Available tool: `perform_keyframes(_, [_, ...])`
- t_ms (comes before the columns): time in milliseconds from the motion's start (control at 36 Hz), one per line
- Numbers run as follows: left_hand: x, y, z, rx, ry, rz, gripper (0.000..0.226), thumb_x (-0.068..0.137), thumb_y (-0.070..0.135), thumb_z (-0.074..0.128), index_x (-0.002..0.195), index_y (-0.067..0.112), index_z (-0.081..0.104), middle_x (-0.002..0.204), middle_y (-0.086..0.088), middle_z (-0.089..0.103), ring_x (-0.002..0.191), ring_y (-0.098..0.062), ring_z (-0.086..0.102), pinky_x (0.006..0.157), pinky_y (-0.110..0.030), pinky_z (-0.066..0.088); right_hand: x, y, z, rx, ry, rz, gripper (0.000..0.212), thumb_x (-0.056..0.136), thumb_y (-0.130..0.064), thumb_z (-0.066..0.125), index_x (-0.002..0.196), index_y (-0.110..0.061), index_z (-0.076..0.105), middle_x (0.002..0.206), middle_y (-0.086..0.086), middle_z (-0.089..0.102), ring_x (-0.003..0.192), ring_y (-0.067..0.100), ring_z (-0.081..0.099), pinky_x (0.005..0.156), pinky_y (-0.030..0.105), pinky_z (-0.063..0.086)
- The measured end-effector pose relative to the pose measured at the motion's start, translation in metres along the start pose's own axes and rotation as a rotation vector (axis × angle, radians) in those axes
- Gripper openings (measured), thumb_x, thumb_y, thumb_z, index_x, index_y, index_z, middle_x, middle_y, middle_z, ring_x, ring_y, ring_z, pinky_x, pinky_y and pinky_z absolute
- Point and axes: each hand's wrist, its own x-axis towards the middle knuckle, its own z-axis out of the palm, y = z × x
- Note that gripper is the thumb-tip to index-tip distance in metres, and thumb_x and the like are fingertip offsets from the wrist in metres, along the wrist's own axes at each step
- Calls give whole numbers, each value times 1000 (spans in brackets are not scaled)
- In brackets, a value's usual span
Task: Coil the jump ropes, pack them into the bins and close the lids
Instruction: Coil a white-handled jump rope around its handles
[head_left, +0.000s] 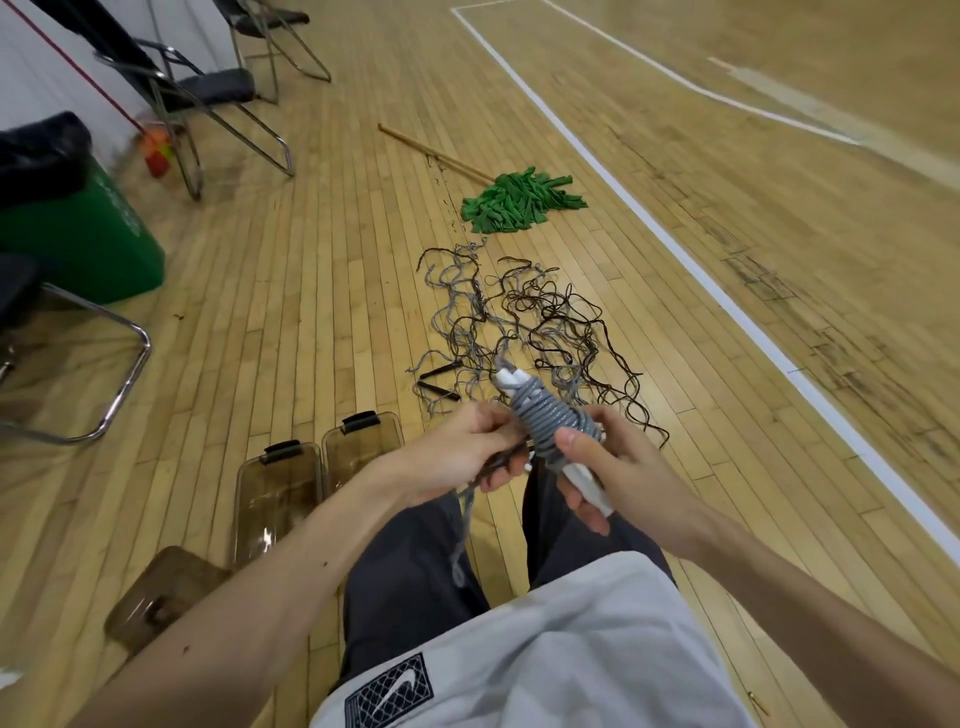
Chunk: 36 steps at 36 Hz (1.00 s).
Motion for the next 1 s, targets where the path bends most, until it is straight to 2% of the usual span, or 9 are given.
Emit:
perform_keyframes(139, [-1, -6, 23, -1, 27, -34, 48, 108, 34, 37, 112, -10, 55, 60, 2, 52, 54, -12, 45, 53, -23, 40, 6, 1, -4, 59, 50, -44, 50, 97, -47, 60, 119, -4, 50, 74, 20, 62, 44, 26, 46, 42, 30, 40])
perform_keyframes(250, [-3, -1, 30, 36, 48, 2, 39, 110, 30, 32, 95, 6, 59, 60, 0, 53, 53, -12, 45, 53, -22, 40, 9, -2, -8, 73, 63, -81, 44, 100, -43, 56, 107, 1, 55, 74, 28, 60, 42, 25, 44, 42, 29, 38])
perform_keyframes(306, [-3, 2, 32, 49, 49, -5, 37, 110, 29, 32, 92, 10, 58, 61, 1, 54, 52, -10, 47, 53, -22, 41, 11, -5, -8, 67, 59, -100, 45, 99, -40, 52, 100, 5, 56, 70, 26, 59, 41, 25, 43, 41, 28, 37])
perform_keyframes(417, [-4, 1, 29, 128, 19, -29, 31, 109, 27, 37, 102, 7, 60, 62, 3, 57, 58, -13, 54, 61, -26, 48, 14, -5, -8, 23, 116, -87, 44, 99, -38, 52, 101, 6, 55, 68, 27, 57, 40, 24, 44, 42, 29, 37])
perform_keyframes(472, [-5, -1, 27, 226, 0, -25, 25, 107, 23, 43, 107, 4, 59, 60, 7, 58, 60, -13, 56, 65, -26, 48, 15, -1, -12, 4, 161, -64, 39, 102, -35, 52, 107, 3, 55, 64, 20, 57, 40, 23, 44, 42, 29, 37])
perform_keyframes(556, [-7, -2, 24, 278, 20, -36, 19, 105, 19, 49, 111, 4, 59, 59, 9, 55, 59, -11, 54, 62, -23, 47, 16, 4, -16, -27, 184, -34, 35, 102, -36, 53, 110, -2, 54, 63, 12, 59, 40, 20, 46, 42, 29, 38])
perform_keyframes(722, [-8, -5, 26, 298, 72, -118, 17, 101, 21, 56, 117, 17, 61, 74, -1, 57, 61, -13, 48, 56, -26, 44, 19, 12, -19, -135, 247, -13, 35, 100, -42, 55, 112, -9, 54, 63, 8, 61, 45, 21, 50, 43, 30, 42])
perform_keyframes(861, [-11, 0, 28, 529, 108, -104, 21, 100, 22, 52, 118, 20, 61, 75, 6, 64, 56, -3, 51, 59, -22, 44, 19, 17, -18, -236, 268, 3, 40, 98, -48, 56, 110, -10, 52, 62, 5, 61, 44, 18, 52, 43, 28, 42])
perform_keyframes(1000, [-19, 15, 30, 882, 137, 21, 23, 103, 19, 42, 88, 9, 56, 70, -2, 54, 62, -19, 49, 57, -35, 36, 18, 15, -14, -380, 296, -21, 43, 94, -54, 57, 102, -13, 51, 64, 4, 62, 42, 15, 54, 43, 28, 43])
